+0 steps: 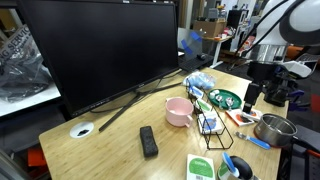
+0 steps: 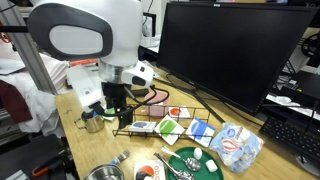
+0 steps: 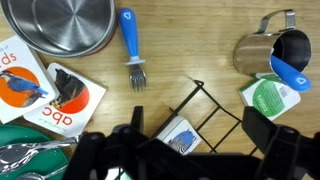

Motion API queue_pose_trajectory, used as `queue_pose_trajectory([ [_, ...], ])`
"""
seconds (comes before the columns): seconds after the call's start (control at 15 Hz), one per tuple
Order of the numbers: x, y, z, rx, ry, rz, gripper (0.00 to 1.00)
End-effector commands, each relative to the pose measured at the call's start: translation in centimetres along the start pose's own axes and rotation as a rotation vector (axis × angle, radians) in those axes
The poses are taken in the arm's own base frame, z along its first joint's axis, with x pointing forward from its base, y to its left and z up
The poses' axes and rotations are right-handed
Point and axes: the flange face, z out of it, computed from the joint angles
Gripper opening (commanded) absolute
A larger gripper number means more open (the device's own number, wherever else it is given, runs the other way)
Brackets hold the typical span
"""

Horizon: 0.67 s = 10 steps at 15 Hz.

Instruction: Put the blue spoon inside the silver pot

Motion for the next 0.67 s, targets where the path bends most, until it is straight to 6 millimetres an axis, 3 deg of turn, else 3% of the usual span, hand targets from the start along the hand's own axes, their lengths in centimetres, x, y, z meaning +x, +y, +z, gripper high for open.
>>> queue_pose_trajectory([
  [0.0,0.0,0.0,0.0,0.0,-0.001,0.0,1.0],
  [0.6,1.6,3.1,3.8,0.002,-0.097,-0.107,1.0],
])
